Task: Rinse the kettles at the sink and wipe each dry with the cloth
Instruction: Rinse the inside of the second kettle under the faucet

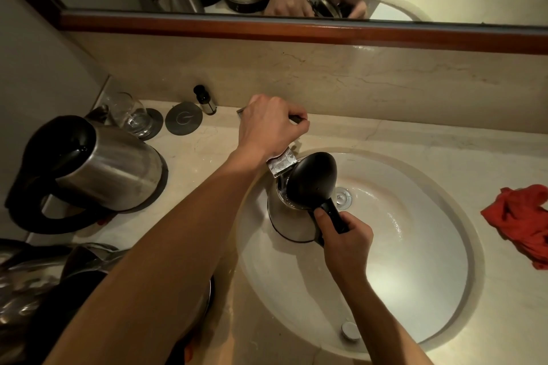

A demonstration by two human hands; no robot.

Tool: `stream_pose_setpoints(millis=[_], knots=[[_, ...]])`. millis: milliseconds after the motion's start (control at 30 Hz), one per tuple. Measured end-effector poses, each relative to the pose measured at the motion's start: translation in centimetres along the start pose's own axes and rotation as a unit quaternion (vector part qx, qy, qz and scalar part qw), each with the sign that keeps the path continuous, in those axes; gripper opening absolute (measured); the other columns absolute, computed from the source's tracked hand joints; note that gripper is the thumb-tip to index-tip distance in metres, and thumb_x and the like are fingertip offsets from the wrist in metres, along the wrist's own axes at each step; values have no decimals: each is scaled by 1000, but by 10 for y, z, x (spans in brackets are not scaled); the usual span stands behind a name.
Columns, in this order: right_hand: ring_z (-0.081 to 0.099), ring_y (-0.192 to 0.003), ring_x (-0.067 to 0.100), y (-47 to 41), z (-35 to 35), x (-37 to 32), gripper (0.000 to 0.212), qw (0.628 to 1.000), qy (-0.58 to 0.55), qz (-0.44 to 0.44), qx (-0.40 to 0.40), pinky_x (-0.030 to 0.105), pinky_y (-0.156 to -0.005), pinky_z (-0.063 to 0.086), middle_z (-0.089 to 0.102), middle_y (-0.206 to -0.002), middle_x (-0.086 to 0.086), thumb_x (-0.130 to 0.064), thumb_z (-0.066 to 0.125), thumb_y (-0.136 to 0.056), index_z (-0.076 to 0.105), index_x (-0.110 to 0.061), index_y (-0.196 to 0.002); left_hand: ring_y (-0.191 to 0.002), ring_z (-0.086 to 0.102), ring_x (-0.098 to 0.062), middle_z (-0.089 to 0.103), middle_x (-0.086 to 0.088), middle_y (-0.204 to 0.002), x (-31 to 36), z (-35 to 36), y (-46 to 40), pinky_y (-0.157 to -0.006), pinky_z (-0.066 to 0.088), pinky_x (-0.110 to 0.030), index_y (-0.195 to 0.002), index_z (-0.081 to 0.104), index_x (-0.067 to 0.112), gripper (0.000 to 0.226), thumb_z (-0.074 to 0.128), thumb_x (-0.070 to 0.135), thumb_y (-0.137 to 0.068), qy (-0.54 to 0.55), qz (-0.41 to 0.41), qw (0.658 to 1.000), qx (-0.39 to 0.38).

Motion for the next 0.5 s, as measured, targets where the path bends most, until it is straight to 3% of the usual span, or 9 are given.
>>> stream_pose_setpoints(millis=[267, 500], knots=[[49, -54, 45, -1, 2, 8, 65, 1000, 0, 16, -4, 57, -52, 49, 48, -57, 29, -58, 72, -74, 54, 3, -59, -86, 63, -22, 76, 8, -83, 1, -2, 1, -73, 34, -28, -94, 79, 34, 20, 62, 41, -86, 2, 1, 1000, 8], [45, -52, 40, -1, 2, 6, 67, 1000, -1, 10, -4, 56, -51, 47, 45, -57, 30, -57, 72, -74, 50, 4, -58, -89, 63, -23, 76, 6, -85, 2, -3, 1, -75, 34, -28, -95, 78, 34, 20, 62, 43, -87, -2, 5, 1000, 3]])
Point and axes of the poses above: each hand's wrist, its own y-axis away from the middle knuckle, its own z-axis out of the palm, x = y × z, the point moved 8 cm from there along -y, towards the middle knuckle
